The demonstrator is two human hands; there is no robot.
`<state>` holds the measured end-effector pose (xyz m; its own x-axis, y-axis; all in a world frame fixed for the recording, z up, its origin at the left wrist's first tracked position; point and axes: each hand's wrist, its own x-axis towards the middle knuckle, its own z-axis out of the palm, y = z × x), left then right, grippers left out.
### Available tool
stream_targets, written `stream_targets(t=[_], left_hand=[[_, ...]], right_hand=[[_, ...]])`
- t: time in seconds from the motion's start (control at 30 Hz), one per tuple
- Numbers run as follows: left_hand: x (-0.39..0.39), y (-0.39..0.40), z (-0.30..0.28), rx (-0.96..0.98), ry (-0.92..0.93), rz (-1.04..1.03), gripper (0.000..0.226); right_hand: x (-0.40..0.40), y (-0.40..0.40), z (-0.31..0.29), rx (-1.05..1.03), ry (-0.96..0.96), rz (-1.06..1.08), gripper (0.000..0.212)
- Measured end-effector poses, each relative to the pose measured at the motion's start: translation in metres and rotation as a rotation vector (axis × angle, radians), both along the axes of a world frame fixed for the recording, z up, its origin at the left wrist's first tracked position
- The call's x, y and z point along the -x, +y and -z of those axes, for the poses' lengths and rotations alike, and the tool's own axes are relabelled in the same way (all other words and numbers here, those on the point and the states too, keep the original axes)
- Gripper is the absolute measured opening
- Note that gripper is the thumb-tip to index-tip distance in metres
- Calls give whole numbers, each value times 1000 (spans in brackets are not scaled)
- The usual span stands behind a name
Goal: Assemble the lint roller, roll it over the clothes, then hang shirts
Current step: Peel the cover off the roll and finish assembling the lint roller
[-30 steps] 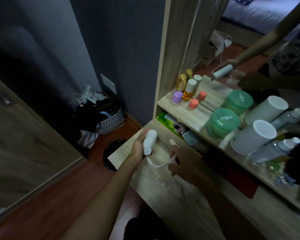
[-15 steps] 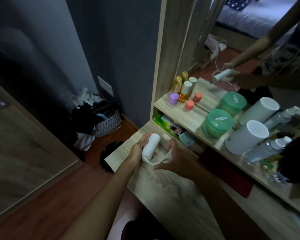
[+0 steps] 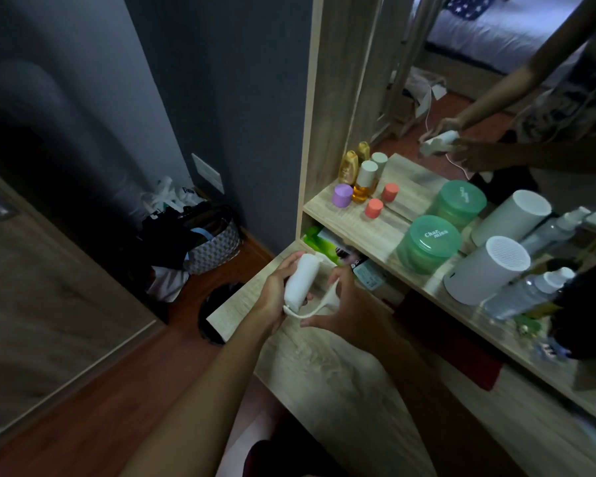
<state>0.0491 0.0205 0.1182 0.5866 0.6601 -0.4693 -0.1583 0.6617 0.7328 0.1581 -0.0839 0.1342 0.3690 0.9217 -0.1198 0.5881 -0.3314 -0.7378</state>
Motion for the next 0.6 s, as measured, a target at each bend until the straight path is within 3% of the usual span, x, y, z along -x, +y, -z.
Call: stream_targets(t=[0.3,0.5,0.6], left_hand=[[-2,-1,2,-123,46,70,26],[0,-8,20,-197,98,105,33],[-1,-11,24,-234,97,157,36]], right_hand=[[-3,2,7,-4,-4,65,76],[-15,12,7,-19,321,89,77],[-13,16,4,-89,69,142,47]])
